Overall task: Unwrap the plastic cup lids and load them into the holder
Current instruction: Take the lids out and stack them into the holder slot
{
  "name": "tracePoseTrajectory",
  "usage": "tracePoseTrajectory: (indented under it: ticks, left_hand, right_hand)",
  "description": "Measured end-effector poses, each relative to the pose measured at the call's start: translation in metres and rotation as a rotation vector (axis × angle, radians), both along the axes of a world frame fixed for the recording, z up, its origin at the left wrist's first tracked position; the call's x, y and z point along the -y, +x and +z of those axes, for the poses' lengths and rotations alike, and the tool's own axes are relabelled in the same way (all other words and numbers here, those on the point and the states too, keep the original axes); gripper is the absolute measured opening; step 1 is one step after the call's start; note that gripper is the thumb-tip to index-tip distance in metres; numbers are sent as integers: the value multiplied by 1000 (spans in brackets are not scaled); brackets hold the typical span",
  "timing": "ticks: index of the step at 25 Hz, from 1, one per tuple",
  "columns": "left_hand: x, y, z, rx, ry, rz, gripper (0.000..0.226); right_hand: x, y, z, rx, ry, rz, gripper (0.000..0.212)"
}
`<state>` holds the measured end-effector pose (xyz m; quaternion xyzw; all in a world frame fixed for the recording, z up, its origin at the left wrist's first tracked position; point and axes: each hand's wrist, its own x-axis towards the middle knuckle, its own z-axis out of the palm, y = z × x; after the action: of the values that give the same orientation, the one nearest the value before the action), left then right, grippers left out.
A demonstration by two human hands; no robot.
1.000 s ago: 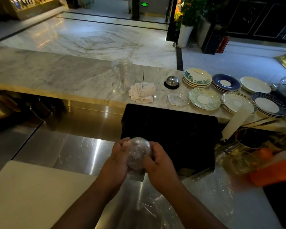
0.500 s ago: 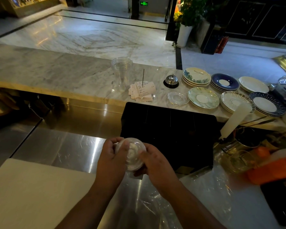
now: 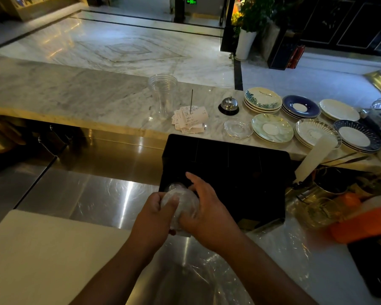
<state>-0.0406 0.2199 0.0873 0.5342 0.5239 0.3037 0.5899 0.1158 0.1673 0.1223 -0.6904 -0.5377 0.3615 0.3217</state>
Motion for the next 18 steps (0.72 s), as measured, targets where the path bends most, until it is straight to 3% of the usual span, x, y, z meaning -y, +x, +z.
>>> tracePoseTrajectory:
  ticks: [3, 6, 10, 16, 18]
  left_hand:
    - [0, -2, -4, -39, -3, -7, 28]
    - [-5, -7, -9, -57, -13, 15, 28]
    - [-5, -8, -20, -63, -45, -1, 28]
    - [-6, -15, -40, 232, -317, -5, 47]
    - [4, -17, -56, 167, -260, 57, 47]
  right_hand:
    - [-12, -4, 5, 343, 94, 216, 81]
    - [-19, -10, 3, 411, 196, 320, 68]
    - [-19, -20, -26, 555, 66, 242, 95]
    - [-33, -15, -44, 593, 11, 206, 98]
    - [-46, 1, -44, 590, -31, 172, 94]
